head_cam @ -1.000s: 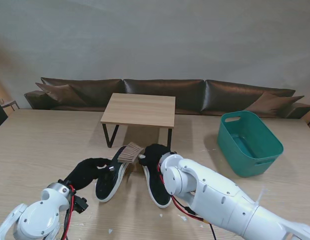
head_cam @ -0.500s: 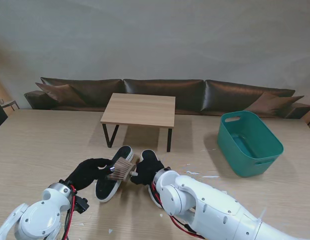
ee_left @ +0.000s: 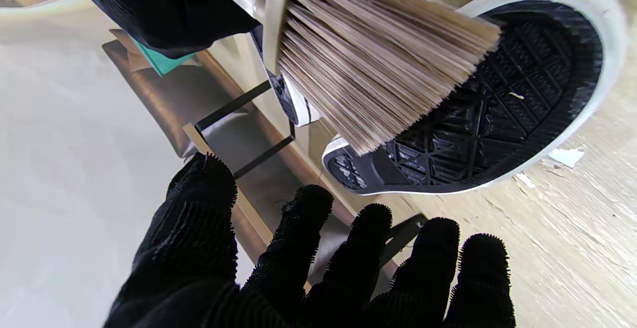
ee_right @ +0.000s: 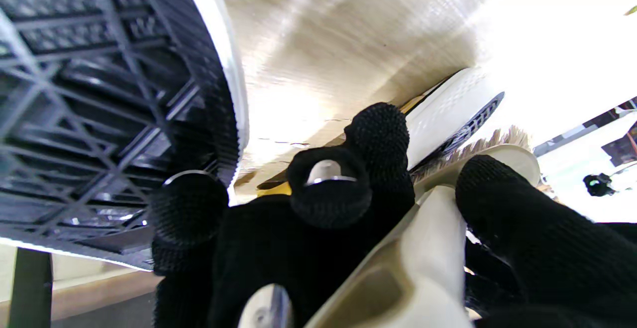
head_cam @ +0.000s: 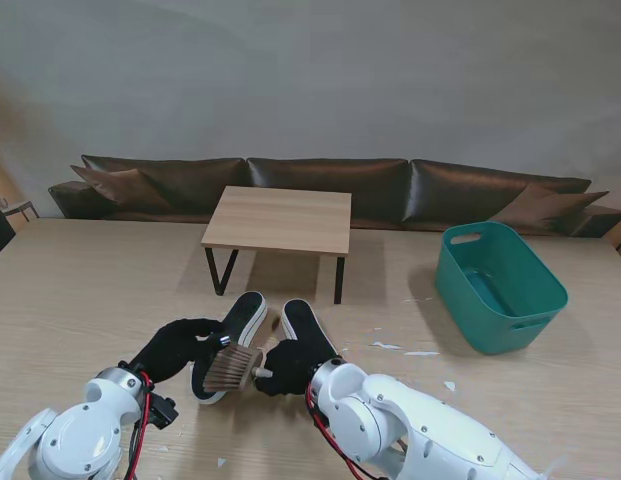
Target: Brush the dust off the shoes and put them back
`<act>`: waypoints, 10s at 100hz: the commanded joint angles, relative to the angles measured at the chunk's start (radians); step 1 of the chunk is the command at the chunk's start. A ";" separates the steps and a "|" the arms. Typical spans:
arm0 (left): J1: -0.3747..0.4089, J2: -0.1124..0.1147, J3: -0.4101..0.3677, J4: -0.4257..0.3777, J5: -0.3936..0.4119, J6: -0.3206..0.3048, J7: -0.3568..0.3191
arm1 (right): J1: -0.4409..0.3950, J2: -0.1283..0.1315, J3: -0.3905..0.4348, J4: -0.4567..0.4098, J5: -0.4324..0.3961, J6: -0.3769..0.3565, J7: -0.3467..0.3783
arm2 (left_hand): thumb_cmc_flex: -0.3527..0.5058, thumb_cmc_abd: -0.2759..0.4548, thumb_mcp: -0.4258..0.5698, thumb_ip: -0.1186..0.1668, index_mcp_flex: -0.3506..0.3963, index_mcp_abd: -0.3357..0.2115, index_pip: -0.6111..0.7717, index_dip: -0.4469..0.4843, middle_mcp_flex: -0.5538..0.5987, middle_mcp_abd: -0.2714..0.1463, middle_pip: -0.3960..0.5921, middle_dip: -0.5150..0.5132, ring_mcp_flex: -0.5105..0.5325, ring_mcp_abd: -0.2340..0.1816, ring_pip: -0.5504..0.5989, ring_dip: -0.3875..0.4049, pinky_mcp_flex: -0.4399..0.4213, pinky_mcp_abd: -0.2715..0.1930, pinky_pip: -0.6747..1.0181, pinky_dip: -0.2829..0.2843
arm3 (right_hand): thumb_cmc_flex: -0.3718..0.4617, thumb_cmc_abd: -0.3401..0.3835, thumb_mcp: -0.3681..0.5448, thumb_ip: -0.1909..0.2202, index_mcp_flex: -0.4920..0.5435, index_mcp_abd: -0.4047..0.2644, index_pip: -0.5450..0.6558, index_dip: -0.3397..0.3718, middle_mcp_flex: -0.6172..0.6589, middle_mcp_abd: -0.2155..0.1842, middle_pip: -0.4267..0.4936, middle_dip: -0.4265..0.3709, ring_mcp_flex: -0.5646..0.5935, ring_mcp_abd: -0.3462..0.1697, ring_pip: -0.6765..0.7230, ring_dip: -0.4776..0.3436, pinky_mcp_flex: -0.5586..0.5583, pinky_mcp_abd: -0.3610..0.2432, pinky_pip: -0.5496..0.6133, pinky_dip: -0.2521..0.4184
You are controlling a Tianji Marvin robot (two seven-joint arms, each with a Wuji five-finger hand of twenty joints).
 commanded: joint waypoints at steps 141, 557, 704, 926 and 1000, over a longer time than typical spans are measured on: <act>-0.010 0.002 0.006 0.009 0.009 0.015 -0.036 | 0.136 -0.048 -0.080 0.100 0.043 0.156 0.014 | 0.033 0.071 -0.027 0.030 0.015 0.006 -0.003 0.006 -0.001 -0.009 0.003 0.007 -0.007 -0.019 -0.022 0.007 -0.013 -0.037 -0.028 0.017 | 0.012 0.036 0.078 0.043 0.124 0.063 0.051 0.024 0.049 0.016 0.049 -0.003 -0.001 -0.145 0.069 0.018 0.395 -0.016 0.077 0.006; -0.006 -0.010 0.045 0.057 -0.022 0.037 0.010 | 0.186 0.141 0.570 0.293 -0.685 0.152 0.603 | 0.039 0.076 -0.035 0.031 0.014 0.007 -0.004 0.005 -0.008 -0.010 0.002 0.007 -0.012 -0.019 -0.026 0.008 -0.018 -0.042 -0.029 0.021 | -0.063 0.104 -0.078 0.079 -0.138 -0.040 -0.053 -0.074 -0.091 -0.066 -0.251 -0.021 0.005 -0.175 -0.263 -0.144 0.214 -0.100 -0.161 -0.049; -0.031 -0.005 0.055 0.080 -0.023 0.021 -0.009 | -0.148 0.081 0.802 -0.195 -0.433 0.110 0.201 | 0.039 0.075 -0.034 0.031 0.006 0.004 -0.007 0.004 -0.007 -0.010 0.003 0.007 -0.013 -0.021 -0.026 0.008 -0.017 -0.043 -0.029 0.021 | -0.151 0.029 -0.211 0.104 -0.439 -0.076 -0.225 -0.220 -0.513 0.003 -0.419 -0.220 -0.180 0.009 -0.947 -0.345 -0.149 -0.053 -0.409 -0.030; -0.252 0.025 0.116 0.175 0.200 0.222 -0.108 | -0.424 -0.017 0.564 -0.185 0.010 -0.130 -0.308 | -0.077 -0.038 -0.071 0.023 -0.081 0.000 -0.032 -0.016 0.050 -0.010 0.071 0.219 0.095 0.010 0.309 0.324 0.117 -0.038 0.167 0.392 | -0.121 0.006 -0.202 0.099 -0.437 -0.101 -0.315 -0.234 -0.578 0.026 -0.496 -0.298 -0.311 0.053 -1.095 -0.404 -0.265 -0.024 -0.516 -0.034; -0.418 0.014 0.305 0.372 0.215 0.356 -0.069 | -0.424 -0.019 0.566 -0.180 0.038 -0.126 -0.299 | -0.152 -0.068 -0.076 0.026 0.035 -0.011 0.082 0.082 0.049 -0.013 0.146 0.582 0.107 -0.026 0.674 0.520 -0.026 -0.126 1.003 0.202 | -0.119 0.007 -0.198 0.099 -0.434 -0.093 -0.314 -0.233 -0.577 0.031 -0.495 -0.299 -0.312 0.056 -1.092 -0.404 -0.268 -0.022 -0.516 -0.032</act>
